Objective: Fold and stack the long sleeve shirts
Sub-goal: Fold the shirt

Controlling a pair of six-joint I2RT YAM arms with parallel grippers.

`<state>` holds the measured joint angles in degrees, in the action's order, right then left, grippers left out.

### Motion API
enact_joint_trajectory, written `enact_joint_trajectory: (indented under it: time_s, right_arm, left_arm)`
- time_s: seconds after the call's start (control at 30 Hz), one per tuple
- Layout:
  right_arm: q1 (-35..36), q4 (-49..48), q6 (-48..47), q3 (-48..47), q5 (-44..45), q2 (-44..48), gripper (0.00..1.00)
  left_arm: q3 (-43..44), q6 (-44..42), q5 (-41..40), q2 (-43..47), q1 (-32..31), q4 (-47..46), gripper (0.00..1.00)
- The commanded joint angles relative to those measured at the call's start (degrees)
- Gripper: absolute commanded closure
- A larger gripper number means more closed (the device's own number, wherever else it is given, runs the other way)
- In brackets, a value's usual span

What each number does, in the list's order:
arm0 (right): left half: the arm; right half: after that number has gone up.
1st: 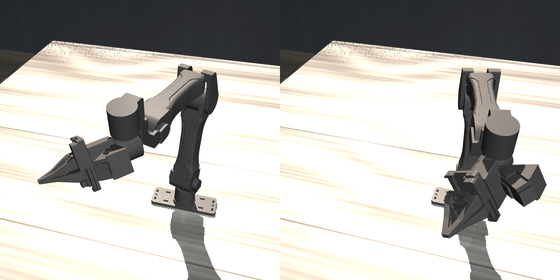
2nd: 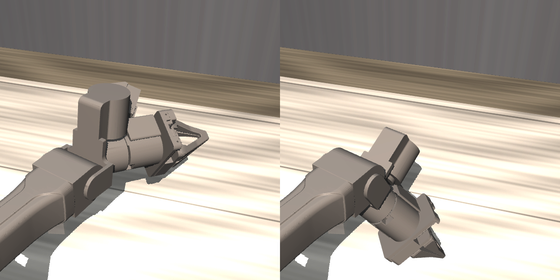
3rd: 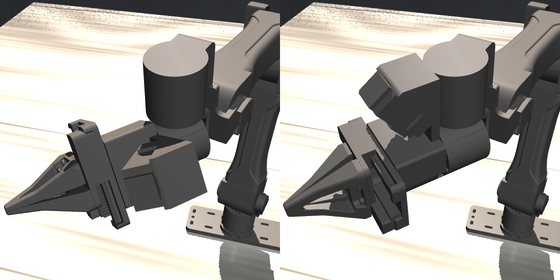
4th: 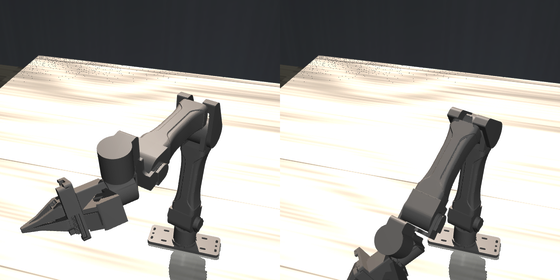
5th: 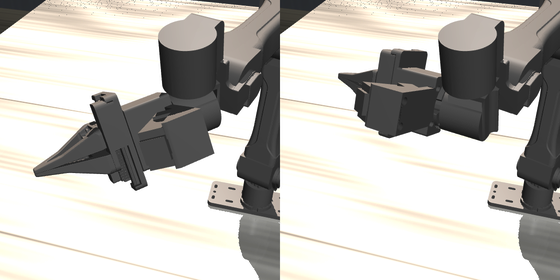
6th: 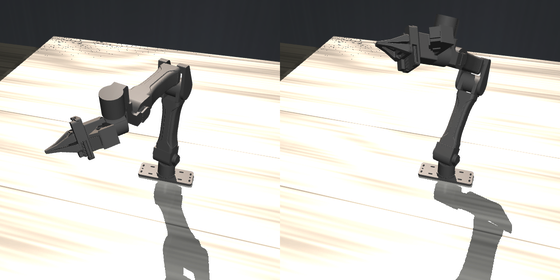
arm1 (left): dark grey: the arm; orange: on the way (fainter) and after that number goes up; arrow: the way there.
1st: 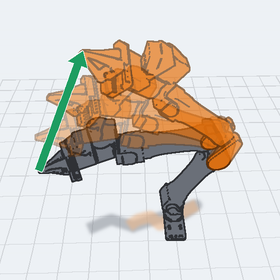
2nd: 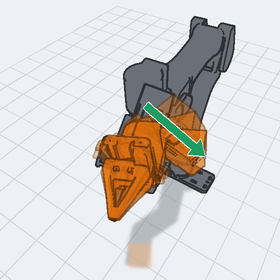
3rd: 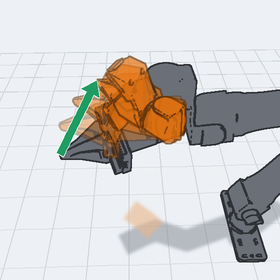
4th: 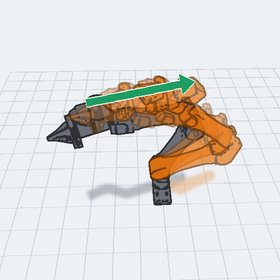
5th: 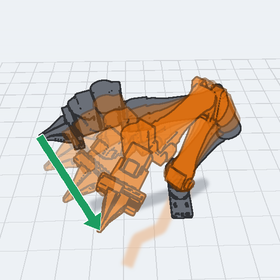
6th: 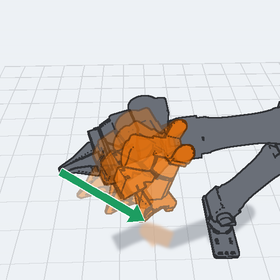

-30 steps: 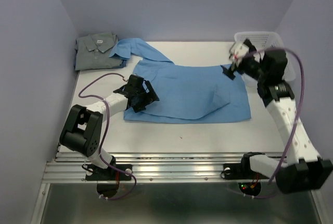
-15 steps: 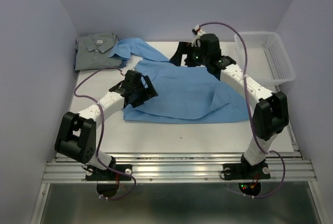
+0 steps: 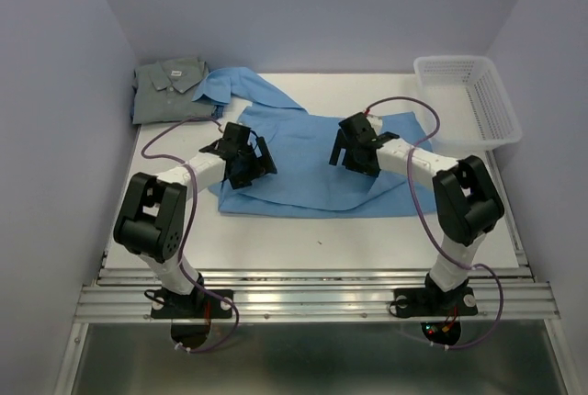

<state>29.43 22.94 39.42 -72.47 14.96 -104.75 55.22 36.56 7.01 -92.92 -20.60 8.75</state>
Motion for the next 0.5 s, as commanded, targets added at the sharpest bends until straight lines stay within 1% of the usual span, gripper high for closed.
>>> enact_joint_trajectory:
  time_s: [0.0,0.1,0.17,0.23,0.3,0.47]
  right_arm:
    - [-0.07,4.65,3.47,3.38,12.28,7.27,0.00]
    - [-0.60,5.36,3.91,8.12,12.90,11.75,0.00]
    - [-2.70,5.71,4.09,12.25,12.64,14.56,0.00]
    - [-4.02,7.99,5.49,14.19,13.86,16.50,0.00]
    - [-4.56,9.58,6.28,16.47,17.37,20.27,0.00]
    - [-9.99,9.93,5.41,20.69,18.70,26.34,0.00]
  left_arm:
    - [-0.37,-1.75,2.22,-1.64,1.17,-2.86,0.01]
    - [-1.52,-1.66,3.10,-2.44,1.70,-3.83,0.01]
    - [-2.22,-1.66,3.10,-2.17,2.05,-3.92,0.01]
    - [-2.66,-1.75,2.93,-1.74,2.32,-3.83,0.01]
    - [-3.19,-1.75,2.93,-1.21,2.58,-3.66,0.01]
    - [-4.07,-1.84,3.80,0.02,2.49,-3.13,0.01]
